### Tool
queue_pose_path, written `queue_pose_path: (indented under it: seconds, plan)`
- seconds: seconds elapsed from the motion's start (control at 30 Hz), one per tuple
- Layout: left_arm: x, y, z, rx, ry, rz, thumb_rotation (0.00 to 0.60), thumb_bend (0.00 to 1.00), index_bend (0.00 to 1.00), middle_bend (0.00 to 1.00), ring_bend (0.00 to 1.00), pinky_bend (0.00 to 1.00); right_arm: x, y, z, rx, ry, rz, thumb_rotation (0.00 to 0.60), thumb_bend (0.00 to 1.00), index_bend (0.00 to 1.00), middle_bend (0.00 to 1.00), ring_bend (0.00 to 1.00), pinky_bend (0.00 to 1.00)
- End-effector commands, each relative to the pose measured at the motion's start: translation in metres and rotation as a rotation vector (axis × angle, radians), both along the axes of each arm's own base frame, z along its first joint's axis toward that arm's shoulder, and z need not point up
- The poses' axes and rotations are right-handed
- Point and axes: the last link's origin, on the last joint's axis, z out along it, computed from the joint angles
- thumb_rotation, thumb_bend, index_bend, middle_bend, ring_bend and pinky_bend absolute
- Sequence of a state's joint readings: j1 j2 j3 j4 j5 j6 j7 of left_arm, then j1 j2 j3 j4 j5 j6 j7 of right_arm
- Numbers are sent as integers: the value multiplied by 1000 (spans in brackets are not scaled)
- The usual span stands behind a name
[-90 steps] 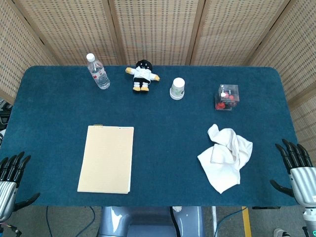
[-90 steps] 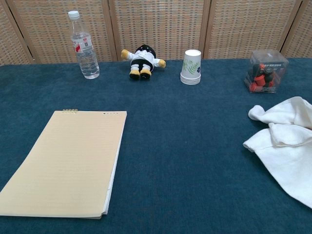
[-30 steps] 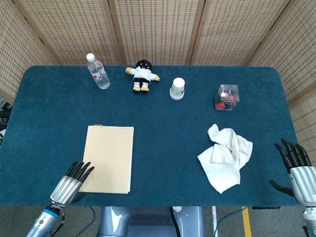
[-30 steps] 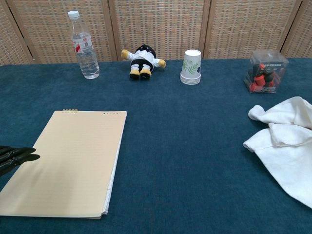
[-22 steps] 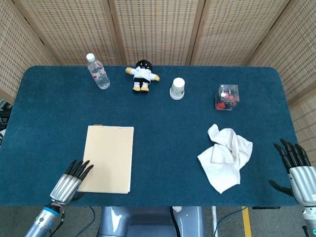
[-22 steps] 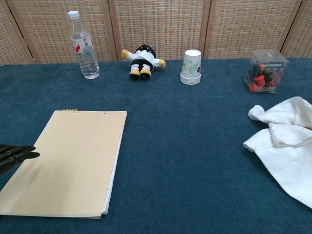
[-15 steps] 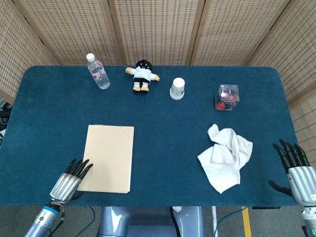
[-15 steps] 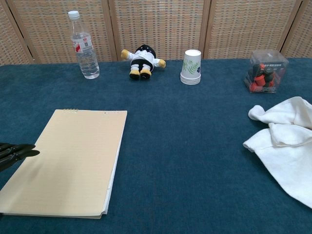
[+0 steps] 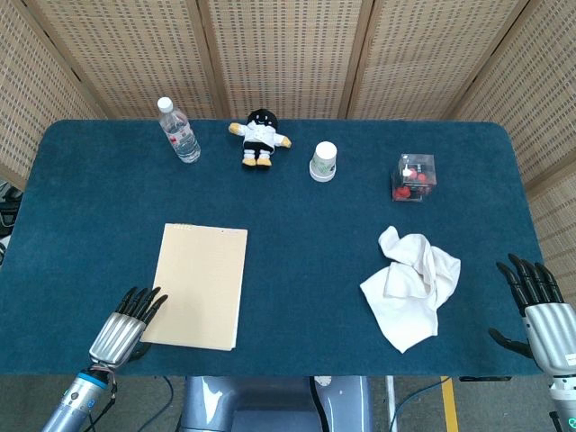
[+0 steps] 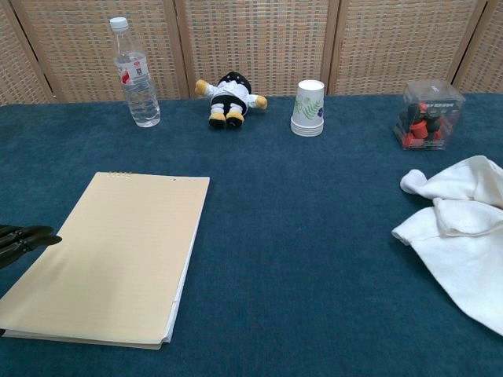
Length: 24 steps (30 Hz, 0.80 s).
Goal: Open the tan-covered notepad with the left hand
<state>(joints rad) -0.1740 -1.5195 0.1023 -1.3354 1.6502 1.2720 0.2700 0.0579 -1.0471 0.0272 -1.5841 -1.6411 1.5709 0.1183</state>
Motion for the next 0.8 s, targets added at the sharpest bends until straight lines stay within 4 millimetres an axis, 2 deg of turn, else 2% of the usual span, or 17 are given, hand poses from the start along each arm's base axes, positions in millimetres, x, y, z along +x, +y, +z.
queue_pose_path:
  seconds: [0.03,0.43,0.8]
  plan:
    - [0,0,0,0,0,0,600,355,0,0,0,0,0,0,0,0,0,-1,600,0,0,0,0,0]
    - [0,6,-7,-13,0,20,600,372,0,0,0,0,0,0,-2,8,1,-1,600,0,0,0,0,0]
    - [15,23,-11,10,-42,22,600,458,0,0,0,0,-1,-2,-2,9,0,-9,600,0,0,0,0,0]
